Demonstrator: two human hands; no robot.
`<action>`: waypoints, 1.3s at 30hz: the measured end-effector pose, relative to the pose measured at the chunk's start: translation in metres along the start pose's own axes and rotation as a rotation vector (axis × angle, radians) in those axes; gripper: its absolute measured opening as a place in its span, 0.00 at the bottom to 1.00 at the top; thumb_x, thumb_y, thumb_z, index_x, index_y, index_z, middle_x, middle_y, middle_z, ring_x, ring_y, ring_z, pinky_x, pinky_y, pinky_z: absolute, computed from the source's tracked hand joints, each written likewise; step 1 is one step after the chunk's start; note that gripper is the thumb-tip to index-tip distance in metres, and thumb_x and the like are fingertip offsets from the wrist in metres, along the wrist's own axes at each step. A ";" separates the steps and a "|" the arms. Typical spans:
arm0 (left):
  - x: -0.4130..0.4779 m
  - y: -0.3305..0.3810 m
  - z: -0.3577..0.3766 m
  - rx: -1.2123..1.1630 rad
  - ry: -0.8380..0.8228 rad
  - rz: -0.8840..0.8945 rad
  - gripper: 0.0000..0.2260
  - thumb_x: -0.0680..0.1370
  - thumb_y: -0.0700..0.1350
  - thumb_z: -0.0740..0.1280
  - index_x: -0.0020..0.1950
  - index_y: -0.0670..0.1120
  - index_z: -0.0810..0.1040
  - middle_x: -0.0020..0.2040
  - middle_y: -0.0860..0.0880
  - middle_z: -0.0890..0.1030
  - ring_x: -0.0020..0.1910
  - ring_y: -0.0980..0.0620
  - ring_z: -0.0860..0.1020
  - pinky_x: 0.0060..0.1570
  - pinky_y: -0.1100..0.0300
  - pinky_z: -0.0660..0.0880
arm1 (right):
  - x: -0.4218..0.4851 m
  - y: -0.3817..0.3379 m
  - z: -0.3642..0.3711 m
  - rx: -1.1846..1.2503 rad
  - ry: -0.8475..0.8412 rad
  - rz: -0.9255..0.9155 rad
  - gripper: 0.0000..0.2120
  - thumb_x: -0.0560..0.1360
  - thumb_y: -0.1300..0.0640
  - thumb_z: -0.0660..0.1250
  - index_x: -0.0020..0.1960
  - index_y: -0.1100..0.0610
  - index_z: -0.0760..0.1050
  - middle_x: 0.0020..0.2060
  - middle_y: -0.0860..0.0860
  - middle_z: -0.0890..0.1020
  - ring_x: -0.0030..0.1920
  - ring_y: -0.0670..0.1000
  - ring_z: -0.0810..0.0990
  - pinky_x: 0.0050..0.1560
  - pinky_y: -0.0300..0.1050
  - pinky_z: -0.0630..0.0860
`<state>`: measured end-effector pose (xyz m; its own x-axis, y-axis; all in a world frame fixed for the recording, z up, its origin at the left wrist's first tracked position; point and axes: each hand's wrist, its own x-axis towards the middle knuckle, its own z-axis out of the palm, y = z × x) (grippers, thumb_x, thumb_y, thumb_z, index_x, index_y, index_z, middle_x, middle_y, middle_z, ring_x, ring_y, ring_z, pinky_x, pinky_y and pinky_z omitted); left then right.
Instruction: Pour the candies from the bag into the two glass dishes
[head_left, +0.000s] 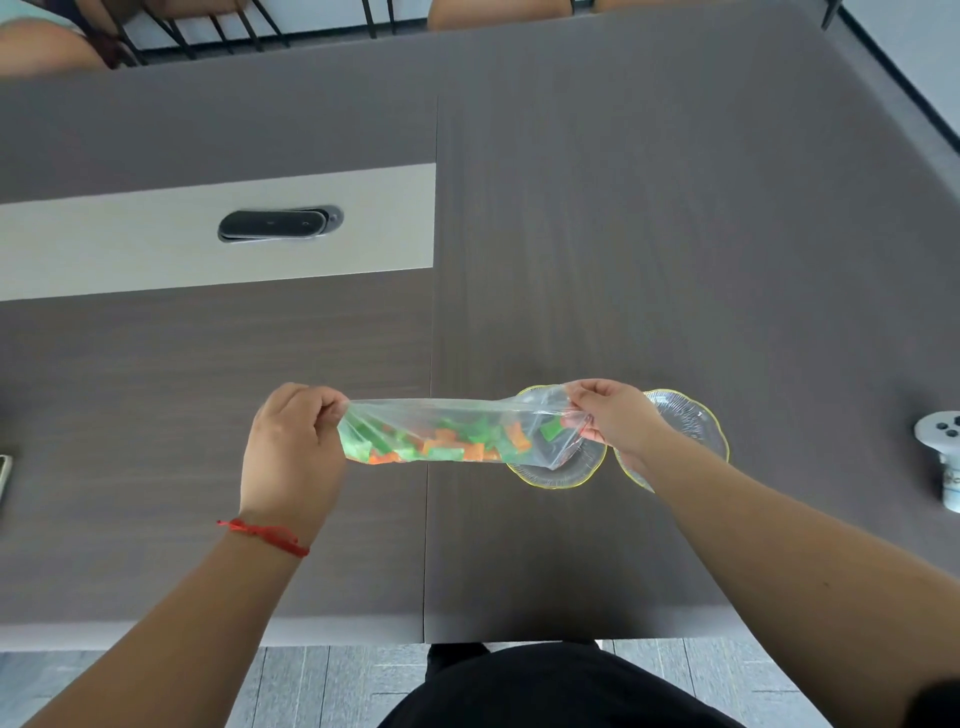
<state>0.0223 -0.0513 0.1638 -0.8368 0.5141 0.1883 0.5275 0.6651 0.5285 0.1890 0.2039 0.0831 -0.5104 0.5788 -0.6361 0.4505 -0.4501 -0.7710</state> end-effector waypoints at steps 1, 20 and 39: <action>0.000 0.000 0.000 -0.001 -0.002 -0.008 0.07 0.76 0.34 0.62 0.43 0.41 0.79 0.43 0.49 0.76 0.47 0.47 0.74 0.46 0.59 0.66 | 0.000 0.000 0.000 -0.002 0.003 -0.001 0.10 0.80 0.59 0.64 0.57 0.61 0.79 0.36 0.50 0.82 0.30 0.41 0.83 0.31 0.32 0.77; 0.001 0.001 0.003 -0.002 -0.012 -0.025 0.07 0.75 0.34 0.62 0.42 0.42 0.78 0.43 0.50 0.76 0.47 0.45 0.75 0.45 0.58 0.67 | 0.006 0.003 -0.001 -0.091 0.040 -0.044 0.07 0.79 0.58 0.63 0.49 0.56 0.80 0.41 0.53 0.83 0.39 0.48 0.84 0.47 0.42 0.81; -0.003 0.009 -0.007 -0.017 0.032 -0.041 0.07 0.76 0.35 0.62 0.43 0.42 0.79 0.42 0.51 0.76 0.45 0.51 0.73 0.45 0.61 0.65 | 0.003 -0.004 0.006 -0.195 0.063 -0.123 0.07 0.78 0.55 0.65 0.43 0.50 0.81 0.37 0.49 0.85 0.50 0.56 0.85 0.58 0.56 0.79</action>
<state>0.0279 -0.0509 0.1740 -0.8619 0.4691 0.1927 0.4907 0.6755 0.5504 0.1809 0.2036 0.0840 -0.5266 0.6649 -0.5296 0.5239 -0.2368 -0.8182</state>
